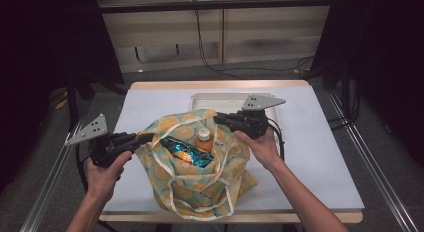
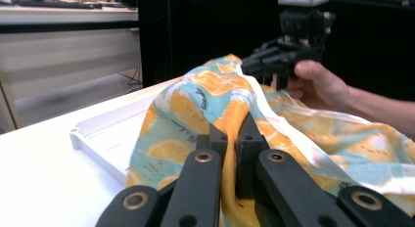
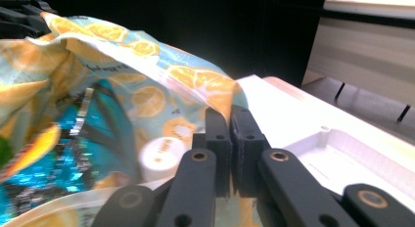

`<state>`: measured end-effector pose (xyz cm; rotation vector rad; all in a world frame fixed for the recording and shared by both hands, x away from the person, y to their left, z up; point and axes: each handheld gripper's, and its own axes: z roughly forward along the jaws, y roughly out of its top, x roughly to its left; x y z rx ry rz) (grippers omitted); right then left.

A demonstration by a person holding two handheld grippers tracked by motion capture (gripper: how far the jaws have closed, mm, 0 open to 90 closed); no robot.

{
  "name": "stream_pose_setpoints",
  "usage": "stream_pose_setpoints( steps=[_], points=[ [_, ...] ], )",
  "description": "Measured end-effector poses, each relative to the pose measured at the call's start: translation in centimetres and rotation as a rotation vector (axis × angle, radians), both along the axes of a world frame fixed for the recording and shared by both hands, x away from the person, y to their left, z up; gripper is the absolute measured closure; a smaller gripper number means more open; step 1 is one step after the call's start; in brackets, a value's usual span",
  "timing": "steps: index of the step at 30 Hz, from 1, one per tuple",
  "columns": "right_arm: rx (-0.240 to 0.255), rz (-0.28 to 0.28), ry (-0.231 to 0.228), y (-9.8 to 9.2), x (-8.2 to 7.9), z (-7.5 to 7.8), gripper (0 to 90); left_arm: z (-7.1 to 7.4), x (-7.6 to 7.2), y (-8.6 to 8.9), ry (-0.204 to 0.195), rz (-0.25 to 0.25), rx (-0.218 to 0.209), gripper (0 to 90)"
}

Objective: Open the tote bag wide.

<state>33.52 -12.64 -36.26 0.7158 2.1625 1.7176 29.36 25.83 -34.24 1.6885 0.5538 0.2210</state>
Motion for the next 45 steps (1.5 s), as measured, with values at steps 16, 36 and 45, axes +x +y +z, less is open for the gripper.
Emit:
stream_pose_setpoints(
  steps=[16,36,45],
  points=[
    [0.035,0.044,-0.048,-1.8,-4.5,0.1,60.3,-5.3,3.8,0.6,0.155,0.064,0.058,89.6],
    [-0.055,0.250,-0.027,-1.1,-10.9,-0.4,44.9,-6.2,3.3,1.2,0.174,0.068,0.055,89.2],
    [-0.059,0.225,0.014,-0.7,-8.2,-1.8,90.0,-5.8,3.1,1.7,0.151,0.055,0.032,88.8]
  ],
)
